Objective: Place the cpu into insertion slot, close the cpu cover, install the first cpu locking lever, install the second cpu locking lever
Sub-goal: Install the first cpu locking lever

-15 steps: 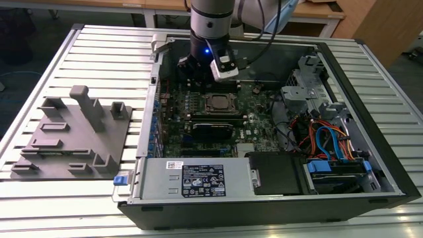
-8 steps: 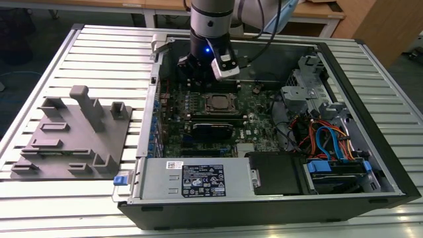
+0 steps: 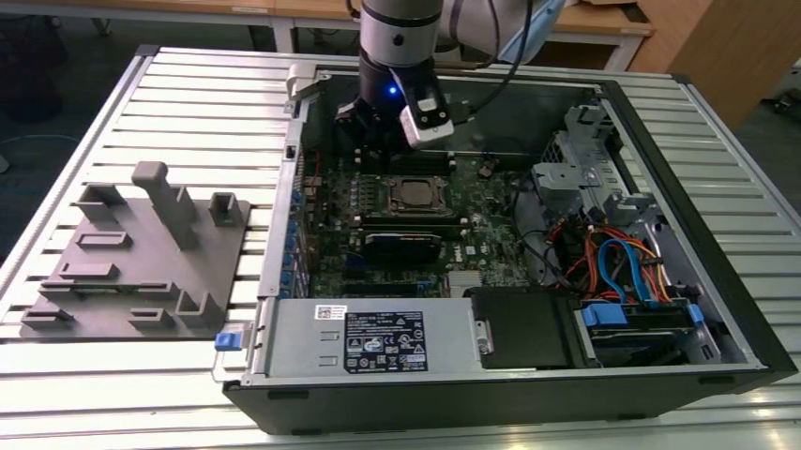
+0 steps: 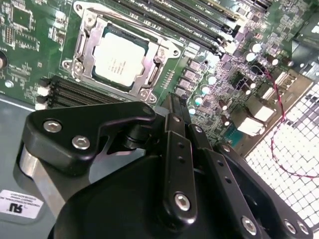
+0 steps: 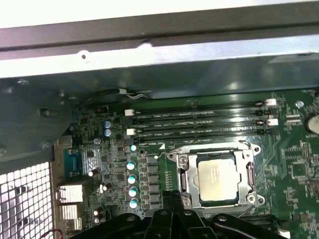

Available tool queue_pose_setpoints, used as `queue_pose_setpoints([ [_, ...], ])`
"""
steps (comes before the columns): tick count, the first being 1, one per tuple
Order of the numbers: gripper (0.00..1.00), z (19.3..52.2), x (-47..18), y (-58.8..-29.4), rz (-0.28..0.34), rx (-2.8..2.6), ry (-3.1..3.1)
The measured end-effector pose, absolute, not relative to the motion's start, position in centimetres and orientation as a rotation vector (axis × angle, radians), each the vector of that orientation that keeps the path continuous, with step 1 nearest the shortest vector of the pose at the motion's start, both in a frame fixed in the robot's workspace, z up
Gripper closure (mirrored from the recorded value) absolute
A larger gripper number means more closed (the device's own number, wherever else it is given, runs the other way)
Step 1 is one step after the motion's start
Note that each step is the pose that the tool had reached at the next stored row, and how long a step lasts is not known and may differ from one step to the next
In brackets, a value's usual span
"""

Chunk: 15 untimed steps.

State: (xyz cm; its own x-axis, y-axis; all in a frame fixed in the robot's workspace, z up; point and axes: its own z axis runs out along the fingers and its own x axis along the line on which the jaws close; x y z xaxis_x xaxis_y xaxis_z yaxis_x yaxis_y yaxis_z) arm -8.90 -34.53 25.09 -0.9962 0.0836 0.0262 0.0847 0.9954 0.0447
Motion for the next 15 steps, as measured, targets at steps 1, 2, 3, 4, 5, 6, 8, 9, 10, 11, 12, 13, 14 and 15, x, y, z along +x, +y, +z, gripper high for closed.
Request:
queue_pose_setpoints([
  [1,0.9,25.1,-8.9,-34.5,-0.071,-0.105,-3.114],
  [2,0.9,25.1,-8.9,-34.5,-0.071,-0.077,-3.115],
  [3,0.9,25.1,-8.9,-34.5,-0.07,-0.049,-3.115],
  [4,0.9,25.1,-8.9,-34.5,-0.07,-0.025,-3.115],
  [5,0.9,25.0,-9.0,-34.5,-0.071,-0.015,-3.115],
  [6,0.9,25.0,-9.1,-34.5,-0.071,-0.013,-3.115],
  [8,0.9,25.0,-9.6,-34.5,-0.071,-0.011,-3.115],
  [9,0.9,25.0,-9.8,-34.5,-0.071,-0.011,-3.115],
  [10,0.9,25.0,-10.0,-34.5,-0.071,-0.011,-3.115],
  [11,0.9,25.0,-10.1,-34.4,-0.071,-0.01,-3.115],
  [12,0.9,25.0,-10.2,-34.3,-0.071,-0.009,-3.115],
  [13,0.9,25.0,-10.3,-34.1,-0.071,-0.009,-3.116],
  [14,0.9,25.0,-10.3,-34.0,-0.071,-0.008,-3.116],
  [15,0.9,25.0,-10.4,-33.8,-0.071,-0.007,-3.116],
])
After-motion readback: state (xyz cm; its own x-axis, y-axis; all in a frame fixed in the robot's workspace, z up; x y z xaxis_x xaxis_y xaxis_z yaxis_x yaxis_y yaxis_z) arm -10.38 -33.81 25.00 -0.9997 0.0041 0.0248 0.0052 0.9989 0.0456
